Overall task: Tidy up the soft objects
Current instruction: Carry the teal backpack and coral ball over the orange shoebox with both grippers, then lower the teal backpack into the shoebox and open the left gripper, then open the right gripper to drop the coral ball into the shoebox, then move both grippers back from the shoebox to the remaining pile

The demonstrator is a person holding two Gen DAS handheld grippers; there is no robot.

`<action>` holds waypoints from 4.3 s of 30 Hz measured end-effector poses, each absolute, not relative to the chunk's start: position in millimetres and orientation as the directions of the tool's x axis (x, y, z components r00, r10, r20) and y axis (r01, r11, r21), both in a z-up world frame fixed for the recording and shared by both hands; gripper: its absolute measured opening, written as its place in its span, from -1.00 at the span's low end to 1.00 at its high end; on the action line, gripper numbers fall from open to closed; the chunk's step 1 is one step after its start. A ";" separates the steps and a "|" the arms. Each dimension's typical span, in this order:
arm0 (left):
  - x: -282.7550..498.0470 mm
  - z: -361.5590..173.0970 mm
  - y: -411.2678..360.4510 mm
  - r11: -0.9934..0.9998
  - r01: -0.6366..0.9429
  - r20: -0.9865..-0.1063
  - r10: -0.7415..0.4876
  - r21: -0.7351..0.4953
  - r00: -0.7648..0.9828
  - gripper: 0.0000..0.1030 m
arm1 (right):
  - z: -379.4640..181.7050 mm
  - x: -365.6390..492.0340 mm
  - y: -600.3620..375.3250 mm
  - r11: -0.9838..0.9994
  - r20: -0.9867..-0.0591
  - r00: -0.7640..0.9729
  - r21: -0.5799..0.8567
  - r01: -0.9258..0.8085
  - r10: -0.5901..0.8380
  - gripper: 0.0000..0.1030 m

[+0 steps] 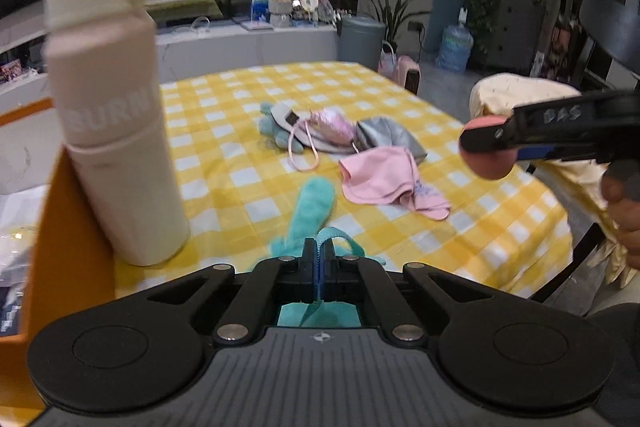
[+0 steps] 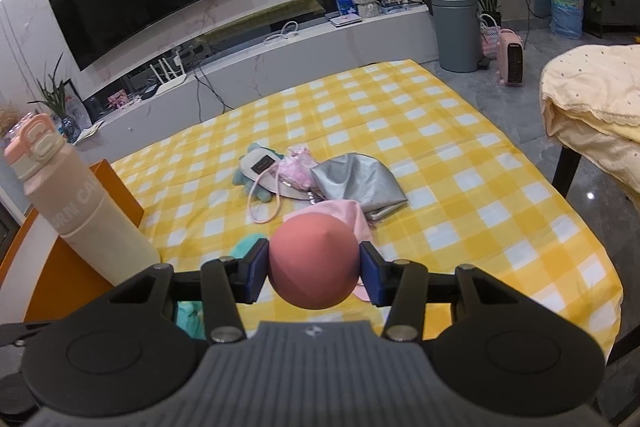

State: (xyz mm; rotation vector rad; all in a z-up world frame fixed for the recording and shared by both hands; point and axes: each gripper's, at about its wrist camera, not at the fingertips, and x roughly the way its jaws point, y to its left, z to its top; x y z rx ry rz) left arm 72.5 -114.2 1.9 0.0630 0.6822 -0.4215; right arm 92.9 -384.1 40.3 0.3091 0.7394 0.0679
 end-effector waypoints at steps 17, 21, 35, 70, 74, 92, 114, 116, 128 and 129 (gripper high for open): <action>13.1 80.8 -37.7 0.955 0.271 -0.550 -0.292 -0.122 0.783 -0.99 | 103.0 51.5 -302.5 0.982 -0.549 0.814 0.115 -0.151 0.190 -0.07; 1.2 107.9 -14.7 0.964 0.242 -0.494 -0.266 -0.114 0.828 -0.99 | 115.8 40.9 -270.6 0.975 -0.525 0.823 0.071 -0.211 0.217 -0.06; 8.9 175.8 65.8 0.996 0.057 -0.317 -0.078 -0.074 0.945 -0.99 | 158.5 10.2 -175.6 0.829 -0.313 0.773 0.116 -0.546 0.553 -0.06; 120.9 10.9 114.7 1.000 0.012 -0.748 -0.011 -0.004 0.664 -0.74 | 53.1 100.0 -42.5 0.836 -0.686 0.591 0.046 -0.547 0.425 -0.05; 117.9 19.4 132.0 0.985 0.008 -0.710 -0.128 -0.170 0.692 -0.02 | 48.9 98.2 -41.9 0.838 -0.689 0.594 0.036 -0.544 0.416 -0.05; 114.1 42.2 162.9 0.888 0.012 -0.564 -0.302 -0.459 0.769 0.72 | 43.9 96.9 -27.5 0.855 -0.698 0.579 0.093 -0.510 0.421 -0.02; 108.2 47.7 161.7 0.908 0.025 -0.571 -0.285 -0.419 0.770 0.72 | 56.2 81.2 -15.4 0.860 -0.601 0.676 0.036 -0.509 0.425 0.92; 104.6 50.5 161.7 0.909 0.018 -0.568 -0.275 -0.416 0.775 0.72 | 58.4 79.7 -17.3 0.858 -0.596 0.678 0.039 -0.512 0.431 0.95; 70.6 64.4 134.4 0.955 0.100 -0.540 -0.242 -0.279 0.806 0.72 | 77.9 64.3 -29.0 0.855 -0.579 0.701 -0.012 -0.519 0.417 0.95; 66.4 66.6 130.5 0.961 0.102 -0.536 -0.229 -0.257 0.812 0.72 | 81.4 62.4 -32.1 0.854 -0.576 0.703 -0.017 -0.519 0.416 0.95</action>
